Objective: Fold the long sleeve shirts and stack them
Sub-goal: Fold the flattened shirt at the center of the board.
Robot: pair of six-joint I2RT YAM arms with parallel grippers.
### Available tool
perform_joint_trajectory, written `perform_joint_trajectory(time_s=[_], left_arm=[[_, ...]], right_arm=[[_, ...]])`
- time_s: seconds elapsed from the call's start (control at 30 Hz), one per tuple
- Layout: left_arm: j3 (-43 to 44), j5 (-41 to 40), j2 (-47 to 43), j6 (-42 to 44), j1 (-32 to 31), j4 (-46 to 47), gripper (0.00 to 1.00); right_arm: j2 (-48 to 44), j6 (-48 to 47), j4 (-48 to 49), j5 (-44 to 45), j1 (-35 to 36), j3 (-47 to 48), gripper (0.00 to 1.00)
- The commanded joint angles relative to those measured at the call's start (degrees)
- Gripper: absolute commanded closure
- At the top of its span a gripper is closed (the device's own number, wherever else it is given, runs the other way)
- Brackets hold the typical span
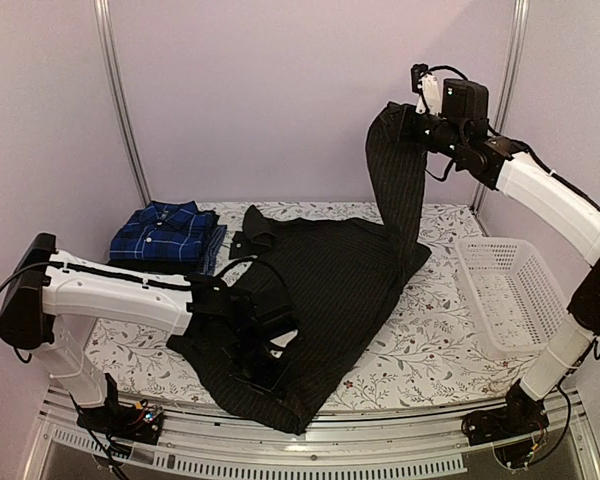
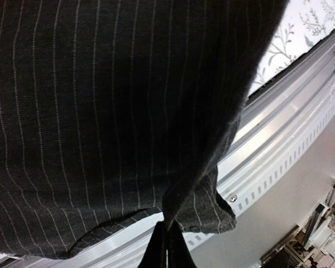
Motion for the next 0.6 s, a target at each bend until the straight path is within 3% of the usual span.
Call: perform_joint_trajectory(time_s=[0.0,0.57], left_arm=[[-3.54,1.92,-3.16,0.2,2.13,2.01,1.0],[-11.71,5.37,-5.88,-1.19,2.22,5.17,1.0]], right_arm=[[3.27,-0.11,7.95,-1.3,1.72,2.02,1.0],[13.39,-0.5,12.64,-0.39,4.99,7.71,1.0]])
